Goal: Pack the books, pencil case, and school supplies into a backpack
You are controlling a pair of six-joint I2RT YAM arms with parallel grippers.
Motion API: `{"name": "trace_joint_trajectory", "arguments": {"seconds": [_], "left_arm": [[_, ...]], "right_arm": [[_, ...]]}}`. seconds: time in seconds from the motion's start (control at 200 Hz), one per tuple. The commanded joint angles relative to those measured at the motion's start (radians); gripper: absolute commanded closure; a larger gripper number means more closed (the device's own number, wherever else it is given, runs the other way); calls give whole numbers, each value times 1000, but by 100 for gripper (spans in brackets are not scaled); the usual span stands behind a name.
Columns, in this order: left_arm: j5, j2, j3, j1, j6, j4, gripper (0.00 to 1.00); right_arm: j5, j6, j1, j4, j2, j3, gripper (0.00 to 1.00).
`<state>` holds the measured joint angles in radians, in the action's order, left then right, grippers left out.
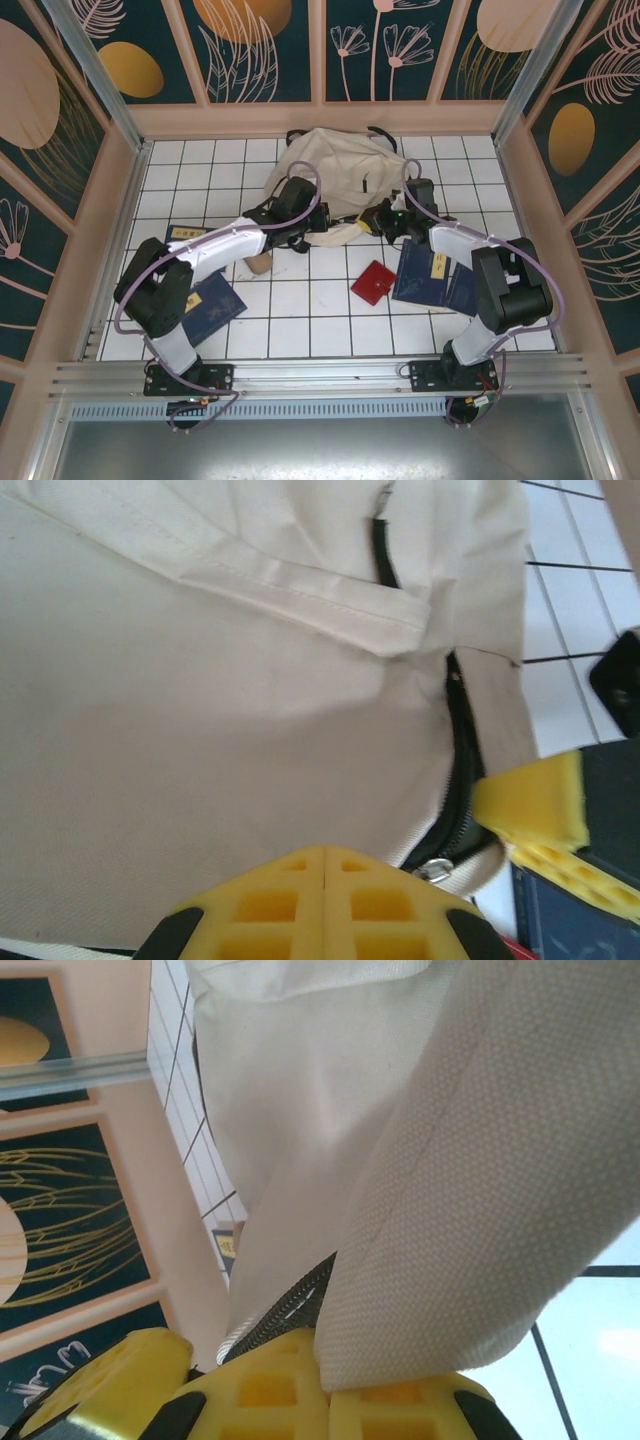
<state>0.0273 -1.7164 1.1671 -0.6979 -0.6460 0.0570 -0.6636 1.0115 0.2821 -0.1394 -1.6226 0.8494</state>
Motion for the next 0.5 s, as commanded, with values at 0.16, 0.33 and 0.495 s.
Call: {"name": "trace_joint_trajectory", "arguments": {"seconds": [0.16, 0.33, 0.495], "left_arm": [[24, 86, -88, 85, -10, -75, 100], [0, 101, -171, 86, -1, -91, 100], [31, 106, -214, 86, -6, -141, 100]], "right_arm": [[133, -83, -47, 114, -23, -4, 73], [194, -207, -88, 182, 122, -16, 49], [114, -189, -54, 164, 73, 62, 47]]}}
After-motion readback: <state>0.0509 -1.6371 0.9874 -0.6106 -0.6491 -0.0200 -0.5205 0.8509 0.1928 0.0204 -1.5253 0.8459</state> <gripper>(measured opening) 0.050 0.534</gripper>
